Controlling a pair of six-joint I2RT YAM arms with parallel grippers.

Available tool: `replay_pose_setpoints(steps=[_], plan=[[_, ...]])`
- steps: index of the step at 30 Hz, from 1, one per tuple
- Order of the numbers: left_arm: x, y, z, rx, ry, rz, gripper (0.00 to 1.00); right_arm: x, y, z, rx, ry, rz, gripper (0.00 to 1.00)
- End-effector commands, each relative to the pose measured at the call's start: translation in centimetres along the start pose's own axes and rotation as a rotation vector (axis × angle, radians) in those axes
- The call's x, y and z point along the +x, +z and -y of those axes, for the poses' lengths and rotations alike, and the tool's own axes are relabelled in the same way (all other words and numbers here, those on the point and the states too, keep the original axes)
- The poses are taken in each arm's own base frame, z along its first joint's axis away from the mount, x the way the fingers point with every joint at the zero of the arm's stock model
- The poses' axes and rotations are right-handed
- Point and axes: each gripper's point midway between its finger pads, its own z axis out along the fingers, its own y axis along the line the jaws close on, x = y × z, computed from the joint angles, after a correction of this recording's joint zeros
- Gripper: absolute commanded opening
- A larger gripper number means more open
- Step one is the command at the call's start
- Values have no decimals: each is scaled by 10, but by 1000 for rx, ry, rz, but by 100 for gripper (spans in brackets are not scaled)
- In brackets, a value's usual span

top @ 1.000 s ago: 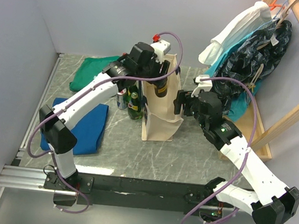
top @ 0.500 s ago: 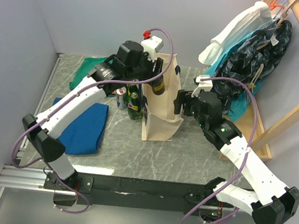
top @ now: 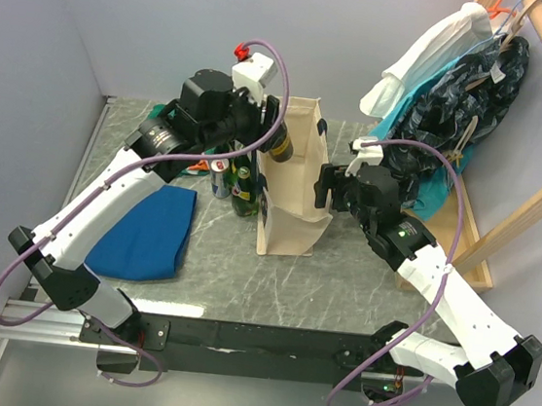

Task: Take the beverage out of the canvas bag
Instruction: Take out the drink from the canvas bag, then place the drink at the center of the board.

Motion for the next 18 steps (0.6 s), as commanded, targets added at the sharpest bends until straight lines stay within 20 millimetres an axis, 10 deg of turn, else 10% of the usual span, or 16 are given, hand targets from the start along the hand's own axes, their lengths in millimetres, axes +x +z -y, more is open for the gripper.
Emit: replay_pose_setpoints(steps=[1,18], plan=[[-50,-27,1,-15,5,175,1,-22,-6,-1,3,18,58,88],[-45,-66,-16,-108,8,112,1,-28,4,-8,-10,9,47,88]])
